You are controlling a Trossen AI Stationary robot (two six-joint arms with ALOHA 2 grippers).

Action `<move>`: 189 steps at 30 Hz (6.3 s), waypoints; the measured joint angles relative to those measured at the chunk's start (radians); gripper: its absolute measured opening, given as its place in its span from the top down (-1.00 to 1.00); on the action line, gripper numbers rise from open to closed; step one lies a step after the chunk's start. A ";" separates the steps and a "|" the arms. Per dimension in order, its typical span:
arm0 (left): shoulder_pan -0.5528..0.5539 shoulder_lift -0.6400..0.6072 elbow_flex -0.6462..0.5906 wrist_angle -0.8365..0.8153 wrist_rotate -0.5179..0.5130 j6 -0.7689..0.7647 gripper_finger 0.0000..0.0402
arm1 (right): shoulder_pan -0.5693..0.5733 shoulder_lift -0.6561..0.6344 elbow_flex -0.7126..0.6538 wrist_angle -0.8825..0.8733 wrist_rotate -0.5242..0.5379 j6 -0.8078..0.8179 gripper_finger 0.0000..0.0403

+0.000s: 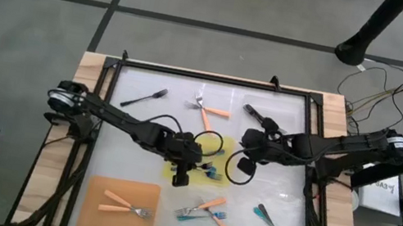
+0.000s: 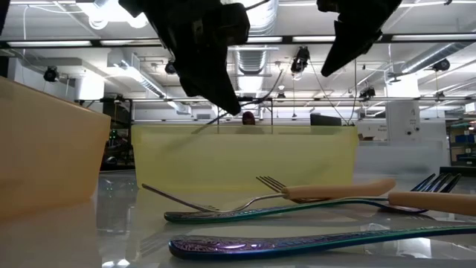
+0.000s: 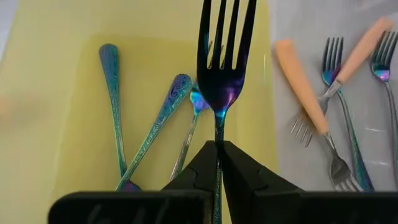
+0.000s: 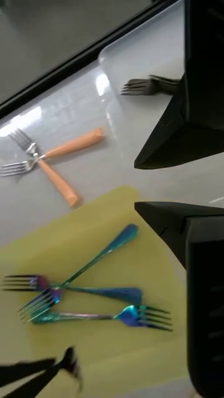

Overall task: Sort silverware by color (type)
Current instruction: Put the blue fork into the yellow bin, then put the black fork into the transparent bin

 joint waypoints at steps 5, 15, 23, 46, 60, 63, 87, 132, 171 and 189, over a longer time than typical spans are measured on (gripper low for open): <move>0.000 -0.017 -0.002 0.002 -0.001 -0.019 0.91 | 0.000 0.000 0.000 -0.037 0.000 0.024 0.57; 0.003 -0.020 0.014 -0.060 -0.058 -0.038 0.65 | 0.000 0.000 0.000 -0.040 0.001 0.027 0.57; 0.013 -0.107 0.061 -0.424 -0.378 -0.155 0.60 | 0.000 0.000 0.000 -0.041 0.000 0.035 0.57; 0.618 -0.600 -0.414 -0.400 -0.181 -0.129 0.60 | 0.000 0.000 0.000 -0.032 0.001 0.035 0.57; 0.714 -0.474 -0.447 -0.374 -0.116 -0.005 0.48 | 0.000 0.000 0.000 -0.026 0.001 0.034 0.57; 0.718 -0.452 -0.446 -0.367 -0.132 0.016 0.43 | 0.000 0.000 0.000 -0.026 0.001 0.034 0.57; 0.860 -0.204 -0.445 -0.200 -0.214 0.051 0.28 | 0.000 0.000 0.000 -0.025 0.001 0.034 0.57; 0.691 -0.521 -0.454 -0.134 -0.026 -0.207 1.00 | 0.000 0.001 -0.001 -0.027 0.001 0.008 0.57; 0.075 0.025 -0.426 1.325 -0.612 -0.165 1.00 | -0.060 0.058 -0.130 0.759 0.235 -0.229 0.55; 0.072 0.074 -0.389 1.319 -0.693 -0.129 1.00 | -0.105 0.109 -0.123 0.872 0.227 -0.226 0.10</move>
